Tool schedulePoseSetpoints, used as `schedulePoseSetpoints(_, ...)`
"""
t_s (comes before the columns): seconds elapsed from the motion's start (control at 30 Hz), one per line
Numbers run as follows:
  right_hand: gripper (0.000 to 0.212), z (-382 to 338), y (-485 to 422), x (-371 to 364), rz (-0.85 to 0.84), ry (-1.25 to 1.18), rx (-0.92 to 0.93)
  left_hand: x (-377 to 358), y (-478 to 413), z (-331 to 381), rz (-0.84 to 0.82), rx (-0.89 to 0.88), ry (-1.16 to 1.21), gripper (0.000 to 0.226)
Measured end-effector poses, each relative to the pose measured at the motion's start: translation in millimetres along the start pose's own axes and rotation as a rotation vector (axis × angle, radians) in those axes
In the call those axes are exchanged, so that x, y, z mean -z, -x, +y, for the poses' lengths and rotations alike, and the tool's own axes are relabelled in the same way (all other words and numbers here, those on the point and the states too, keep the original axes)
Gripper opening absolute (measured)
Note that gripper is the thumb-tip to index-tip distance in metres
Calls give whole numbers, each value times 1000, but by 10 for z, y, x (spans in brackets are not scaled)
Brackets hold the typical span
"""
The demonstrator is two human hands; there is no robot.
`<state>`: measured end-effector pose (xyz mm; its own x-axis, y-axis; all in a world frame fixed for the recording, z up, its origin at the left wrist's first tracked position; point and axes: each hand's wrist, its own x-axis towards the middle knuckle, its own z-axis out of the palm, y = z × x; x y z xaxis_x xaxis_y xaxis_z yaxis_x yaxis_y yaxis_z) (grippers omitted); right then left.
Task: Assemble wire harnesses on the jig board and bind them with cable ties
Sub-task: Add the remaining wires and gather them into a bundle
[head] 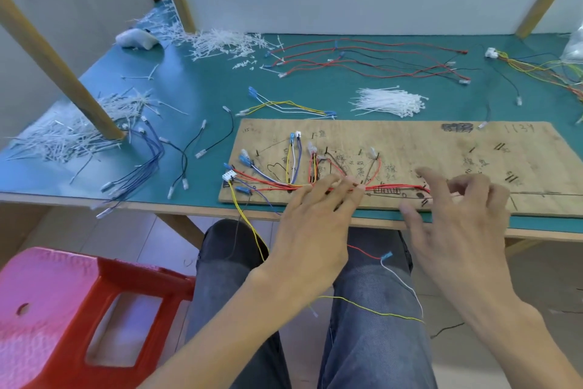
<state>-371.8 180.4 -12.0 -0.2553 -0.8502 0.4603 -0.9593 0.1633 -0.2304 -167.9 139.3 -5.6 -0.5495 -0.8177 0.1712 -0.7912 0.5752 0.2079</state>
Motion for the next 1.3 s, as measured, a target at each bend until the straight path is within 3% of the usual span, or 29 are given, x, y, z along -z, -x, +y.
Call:
schedulePoseSetpoints(0.1,16,-173,189,42,91,-253,101,151,51,-145,39,-5,56,54)
schedulePoseSetpoints(0.17,15,-336,334,10,-83,-365,156,253,125,-288,149,50,87,41)
schedulePoseSetpoints(0.27,13,-492,450,-73,-223,-261,206,340,282,-556,289,181,154,27)
schedulePoseSetpoints(0.4,15,-617,415,-10,-198,-139,155,346,422,-734,279,223,158,21)
schedulePoseSetpoints(0.53,30,-672,514,-188,-418,44,126,280,475,-770,253,212,173,24)
schedulePoseSetpoints(0.63,37,-618,554,-337,-514,-161,5,240,475,-749,223,160,173,26)
schedulePoseSetpoints(0.77,14,-537,593,-341,-476,-518,-81,202,493,-747,187,76,155,26)
schedulePoseSetpoints(0.97,6,-473,632,-322,-748,-612,-92,189,511,-793,75,-8,8,43)
schedulePoseSetpoints(1.17,17,-597,512,-203,-987,-670,-89,167,493,-821,162,-77,-48,21)
schedulePoseSetpoints(1.3,15,-521,378,98,-994,-914,-218,136,508,-858,222,-73,16,9)
